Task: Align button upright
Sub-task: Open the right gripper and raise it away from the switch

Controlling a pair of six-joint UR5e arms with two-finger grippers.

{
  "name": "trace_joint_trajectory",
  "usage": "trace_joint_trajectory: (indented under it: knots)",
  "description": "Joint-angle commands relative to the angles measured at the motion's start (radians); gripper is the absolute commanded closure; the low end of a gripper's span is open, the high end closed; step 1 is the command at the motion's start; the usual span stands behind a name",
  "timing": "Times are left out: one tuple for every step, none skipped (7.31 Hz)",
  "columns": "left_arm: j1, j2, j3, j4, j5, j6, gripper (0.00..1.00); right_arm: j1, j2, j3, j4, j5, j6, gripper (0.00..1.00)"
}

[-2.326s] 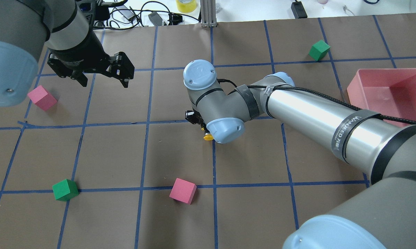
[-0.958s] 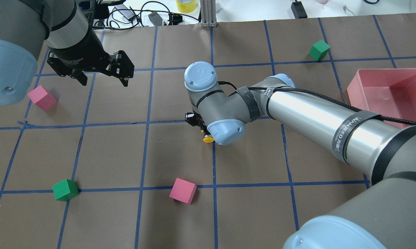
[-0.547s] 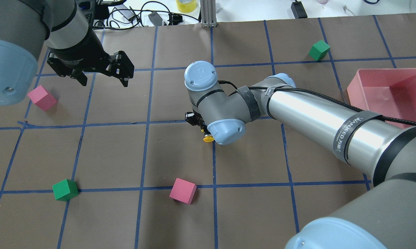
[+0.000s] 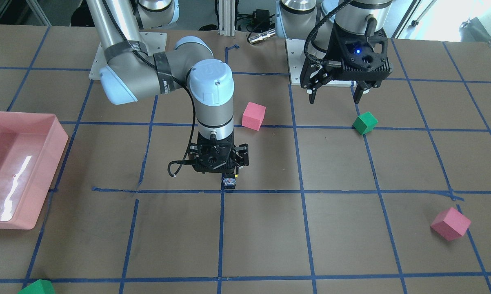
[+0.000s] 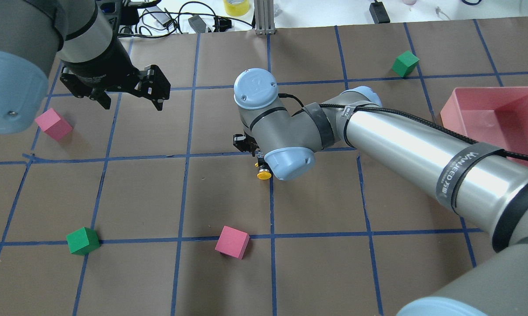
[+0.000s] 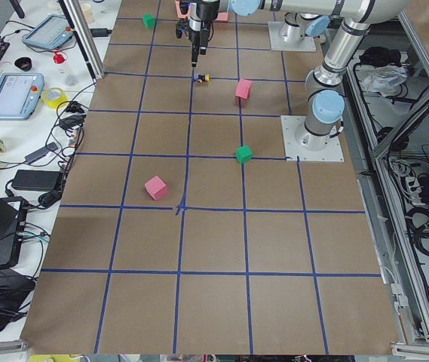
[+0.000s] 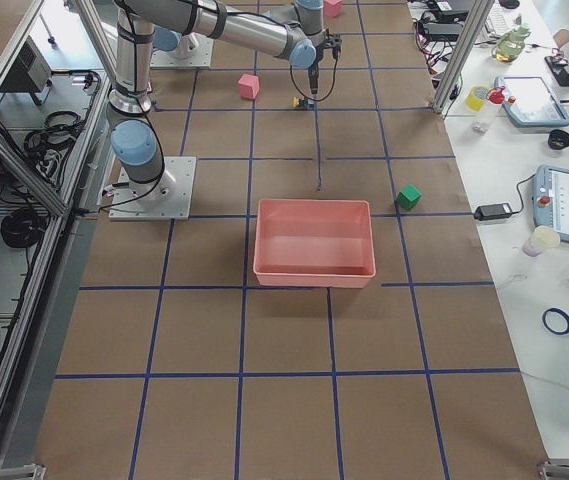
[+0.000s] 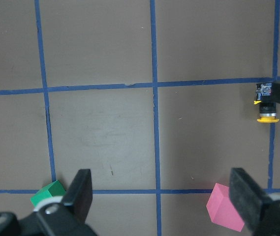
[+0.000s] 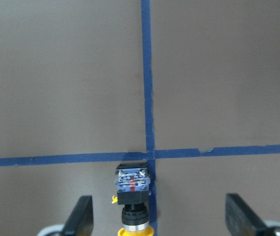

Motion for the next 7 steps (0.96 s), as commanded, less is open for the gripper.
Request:
trace_joint_trajectory:
  knots:
    - [0.0,0.0,0.0,0.0,0.0,0.0,0.0,-0.12,-0.14,-0.053,0.261,0.031,-0.125,0.0]
    - [0.0,-0.003,0.003,0.0,-0.002,0.002,0.0,-0.157,-0.198,-0.087,0.381,0.02,-0.192,0.0]
    - [0.0,-0.011,0.01,0.0,-0.002,0.003,0.0,-0.182,-0.237,-0.124,0.493,0.006,-0.253,0.0]
    - [0.003,-0.011,0.021,0.015,0.0,-0.003,0.0,-0.192,-0.273,-0.141,0.544,-0.007,-0.314,0.0]
    - [0.001,-0.03,0.001,0.146,-0.002,-0.005,0.0,-0.203,-0.297,-0.147,0.537,-0.008,-0.423,0.0]
    - [0.001,-0.041,-0.026,0.188,-0.002,-0.014,0.0,-0.215,-0.314,-0.147,0.537,-0.008,-0.474,0.0]
    - [0.001,-0.047,-0.033,0.187,0.003,-0.008,0.0,-0.223,-0.321,-0.147,0.54,-0.008,-0.481,0.0]
